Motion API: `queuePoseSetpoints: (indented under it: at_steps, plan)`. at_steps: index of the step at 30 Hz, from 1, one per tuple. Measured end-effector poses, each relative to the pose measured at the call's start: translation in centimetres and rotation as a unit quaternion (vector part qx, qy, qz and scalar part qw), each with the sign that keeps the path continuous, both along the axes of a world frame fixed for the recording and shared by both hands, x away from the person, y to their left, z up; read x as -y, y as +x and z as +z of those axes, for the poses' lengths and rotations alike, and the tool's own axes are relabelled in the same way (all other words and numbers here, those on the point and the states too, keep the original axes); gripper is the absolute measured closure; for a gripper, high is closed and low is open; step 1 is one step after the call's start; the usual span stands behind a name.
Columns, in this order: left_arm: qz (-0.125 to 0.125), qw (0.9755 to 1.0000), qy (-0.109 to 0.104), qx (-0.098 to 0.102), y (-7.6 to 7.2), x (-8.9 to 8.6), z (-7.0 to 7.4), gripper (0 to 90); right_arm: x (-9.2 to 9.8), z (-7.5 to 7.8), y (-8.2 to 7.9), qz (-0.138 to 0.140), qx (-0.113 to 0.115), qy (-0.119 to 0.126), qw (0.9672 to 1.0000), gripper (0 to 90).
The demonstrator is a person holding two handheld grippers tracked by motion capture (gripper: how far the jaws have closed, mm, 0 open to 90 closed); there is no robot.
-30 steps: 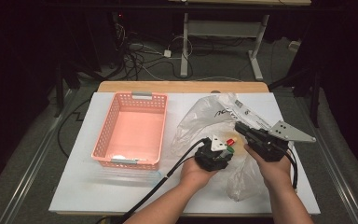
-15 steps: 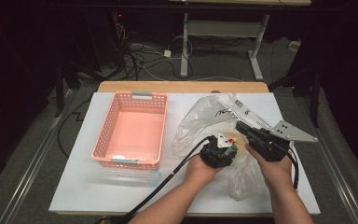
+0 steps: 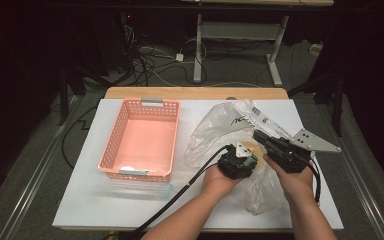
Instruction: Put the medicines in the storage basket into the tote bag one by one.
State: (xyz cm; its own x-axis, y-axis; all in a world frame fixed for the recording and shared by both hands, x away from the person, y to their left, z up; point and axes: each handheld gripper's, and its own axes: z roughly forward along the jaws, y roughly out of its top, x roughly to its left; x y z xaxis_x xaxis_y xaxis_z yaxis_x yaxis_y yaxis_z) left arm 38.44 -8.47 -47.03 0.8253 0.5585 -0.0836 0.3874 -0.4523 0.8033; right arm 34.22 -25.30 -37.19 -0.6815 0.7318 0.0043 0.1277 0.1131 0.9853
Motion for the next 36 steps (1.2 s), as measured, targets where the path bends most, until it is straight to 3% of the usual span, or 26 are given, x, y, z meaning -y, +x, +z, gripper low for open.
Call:
queuePoseSetpoints:
  at_steps: [10, 14, 16, 28, 36]
  plan:
    - [-0.003, 1.0, -0.003, -0.004, -0.1, 0.0, -0.1, 46.7, 0.0, 0.0, 0.0, 0.0, 0.001, 0.0, 1.0, 90.0]
    - [-0.01, 0.9999, 0.005, -0.002, -0.3, -0.3, 0.2, 43.6, 0.0, 0.0, 0.0, 0.0, 0.0, 0.0, 1.0, 90.0]
    - [-0.007, 1.0, -0.003, -0.003, -0.6, -0.6, 0.4, 42.3, 0.0, 0.0, 0.0, 0.0, -0.001, 0.001, 1.0, 90.0]
    - [-0.019, 0.9995, -0.022, -0.009, -3.0, -4.0, 0.7, 35.5, -0.2, 0.0, 0.0, 0.001, 0.0, -0.003, 1.0, 90.0]
    - [-0.023, 0.9988, -0.041, -0.014, -4.8, -6.6, 1.0, 25.2, -0.1, -0.1, 0.0, 0.001, 0.0, -0.005, 1.0, 90.0]
